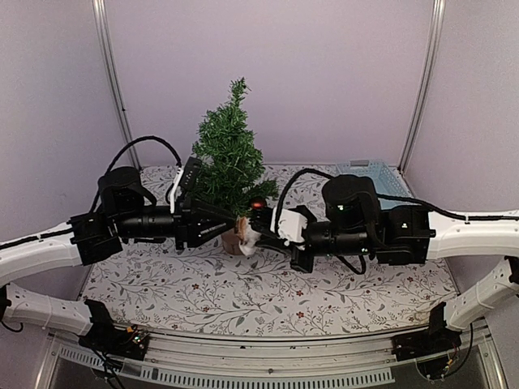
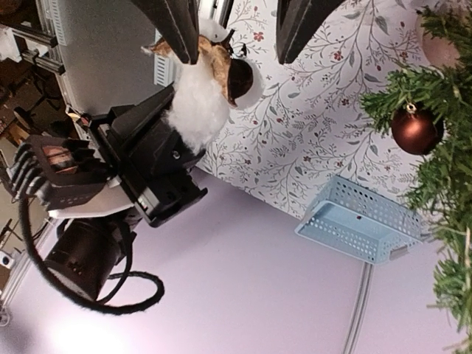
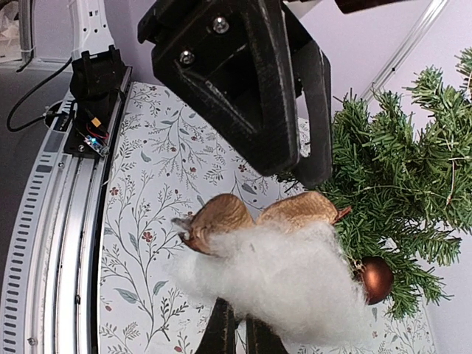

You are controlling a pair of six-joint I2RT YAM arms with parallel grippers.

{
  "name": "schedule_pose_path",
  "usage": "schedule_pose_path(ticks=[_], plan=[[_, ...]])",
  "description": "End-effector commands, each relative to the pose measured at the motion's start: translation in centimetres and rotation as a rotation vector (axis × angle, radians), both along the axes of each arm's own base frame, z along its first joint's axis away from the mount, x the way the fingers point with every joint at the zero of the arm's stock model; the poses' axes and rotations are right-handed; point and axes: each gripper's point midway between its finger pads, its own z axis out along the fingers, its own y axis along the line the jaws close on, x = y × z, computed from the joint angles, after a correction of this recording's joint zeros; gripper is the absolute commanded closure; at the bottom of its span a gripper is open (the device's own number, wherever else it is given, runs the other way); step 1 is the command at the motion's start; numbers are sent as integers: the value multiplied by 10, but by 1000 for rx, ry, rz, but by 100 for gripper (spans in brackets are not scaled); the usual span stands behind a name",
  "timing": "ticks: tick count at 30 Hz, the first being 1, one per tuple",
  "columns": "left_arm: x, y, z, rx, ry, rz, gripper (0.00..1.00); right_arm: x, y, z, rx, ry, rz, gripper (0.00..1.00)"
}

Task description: Decorate the small christmas tree

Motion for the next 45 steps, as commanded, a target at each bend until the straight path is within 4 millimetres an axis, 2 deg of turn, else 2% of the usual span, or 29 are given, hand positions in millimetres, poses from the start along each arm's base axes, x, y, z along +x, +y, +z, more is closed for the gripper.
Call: schedule_pose_path(ticks=[1, 4, 10, 16, 22, 24, 27, 29, 33, 37, 41, 45], plan=[[-9, -9, -4, -7, 60, -84, 63, 4, 4, -2, -20, -64, -11, 100], [-11, -10, -7, -11, 64, -94, 63, 2, 6, -2, -24, -68, -3, 100], [-12, -16, -12, -13, 73, -109, 72, 0, 10, -5, -38, -84, 9, 98], [-13, -21, -17, -1, 78, -114, 86, 2, 13, -6, -47, -95, 10, 98], [-9, -16, -17, 8, 65, -68, 100, 4, 14, -4, -32, -97, -6, 98], [-6, -13, -15, 9, 62, -42, 100, 6, 13, -1, -20, -97, -22, 94], [-2, -6, -12, 0, 51, 1, 100, 10, 13, 3, -4, -88, -52, 80], [1, -1, -7, -12, 43, 35, 100, 12, 12, 5, 5, -87, -67, 63], [12, 13, -1, -23, 34, 117, 100, 17, 8, 6, 11, -97, -99, 41], [26, 40, 15, -65, 24, 232, 100, 22, 3, 6, 20, -110, -137, 30], [48, 83, 31, -126, 24, 420, 100, 27, -1, 10, 49, -93, -172, 26], [69, 125, 45, -176, 38, 598, 100, 40, -6, 29, 135, -50, -203, 25]])
